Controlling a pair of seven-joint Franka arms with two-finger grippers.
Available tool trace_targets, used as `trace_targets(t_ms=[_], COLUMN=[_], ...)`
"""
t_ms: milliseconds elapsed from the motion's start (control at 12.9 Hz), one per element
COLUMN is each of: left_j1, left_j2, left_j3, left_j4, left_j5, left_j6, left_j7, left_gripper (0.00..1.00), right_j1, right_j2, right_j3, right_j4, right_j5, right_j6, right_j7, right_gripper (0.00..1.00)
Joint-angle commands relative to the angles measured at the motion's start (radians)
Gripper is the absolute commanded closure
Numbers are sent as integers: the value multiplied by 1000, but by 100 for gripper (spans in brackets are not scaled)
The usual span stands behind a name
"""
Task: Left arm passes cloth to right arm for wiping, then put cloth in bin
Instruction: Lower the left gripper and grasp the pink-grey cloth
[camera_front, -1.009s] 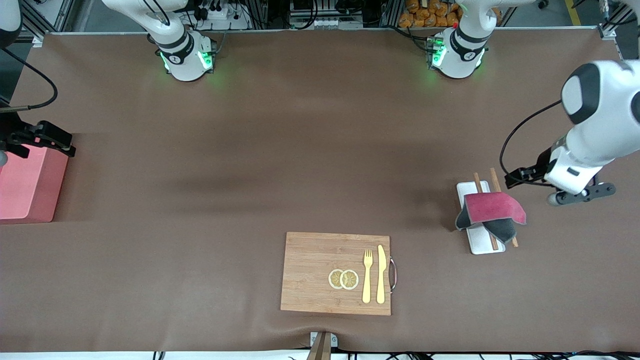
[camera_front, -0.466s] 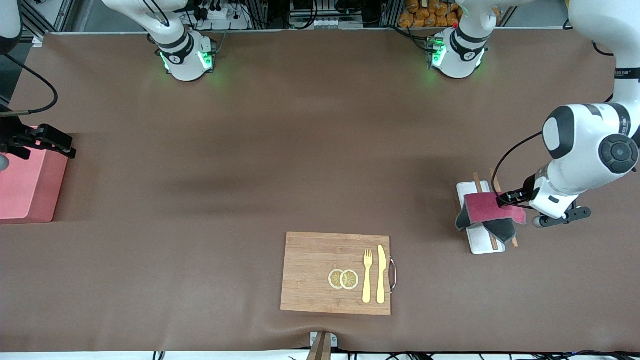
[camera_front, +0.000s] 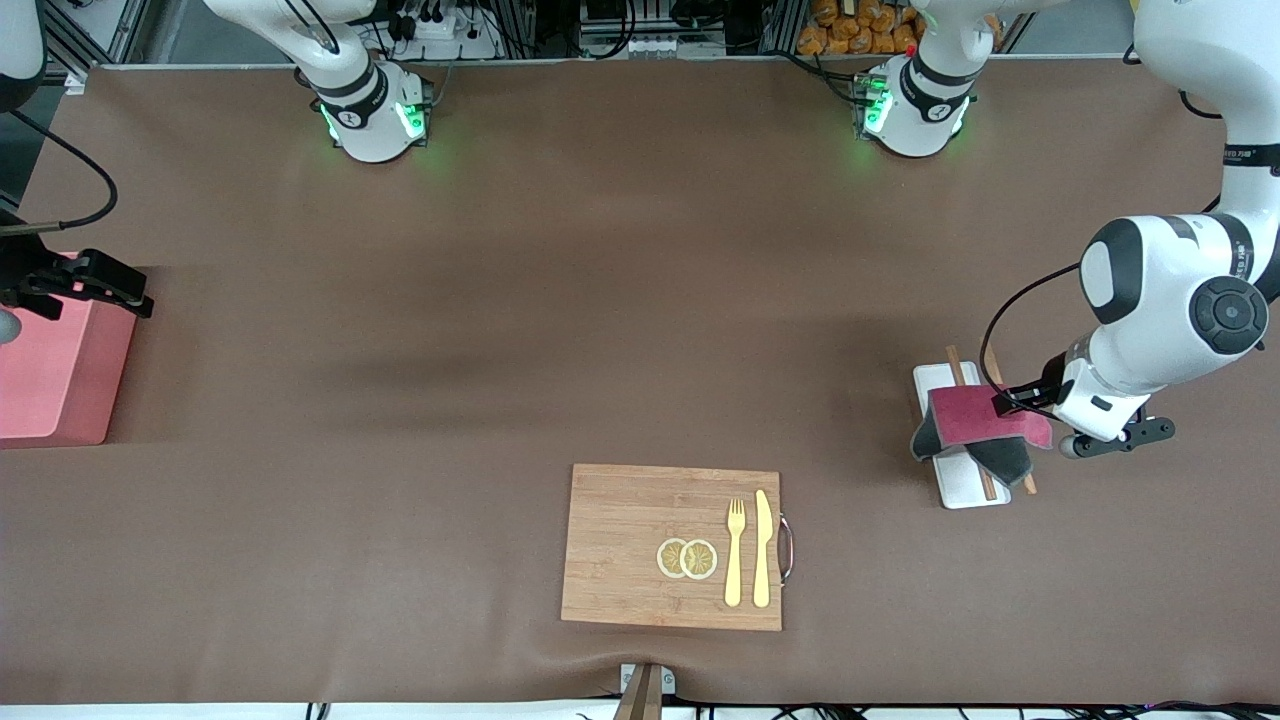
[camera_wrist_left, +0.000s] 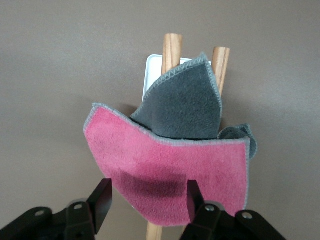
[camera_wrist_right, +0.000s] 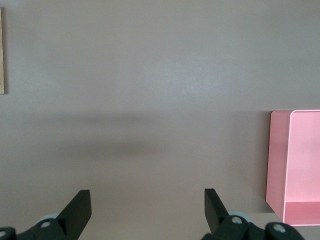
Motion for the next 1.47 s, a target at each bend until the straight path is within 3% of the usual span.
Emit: trace_targets(t_ms=[0,155,698,1164,1397], left_j1=[4,4,0,-6,-11], left_j2=[22,22,30,36,38], left_j3=[-5,-5,-5,-5,-10], left_j4=[17,17,18,29,40], left_j5=[7,7,7,7,7], left_j6=[14,20,21,21,21], left_j7=[-6,-6,-6,-6,0], left_gripper=[32,35,65,100,100], right_j1=[-7,0,4,8,22], right_j2=[3,8,11,17,15], right_j3=[4,4,6,7,19], right_j4=[-4,-2,-2,-1,4], right_j5=[-4,-2,-2,1,11], right_j6=[-6,-6,-18,-20,-58], right_j7=[7,7,18,59,201], right_gripper=[0,0,0,0,0])
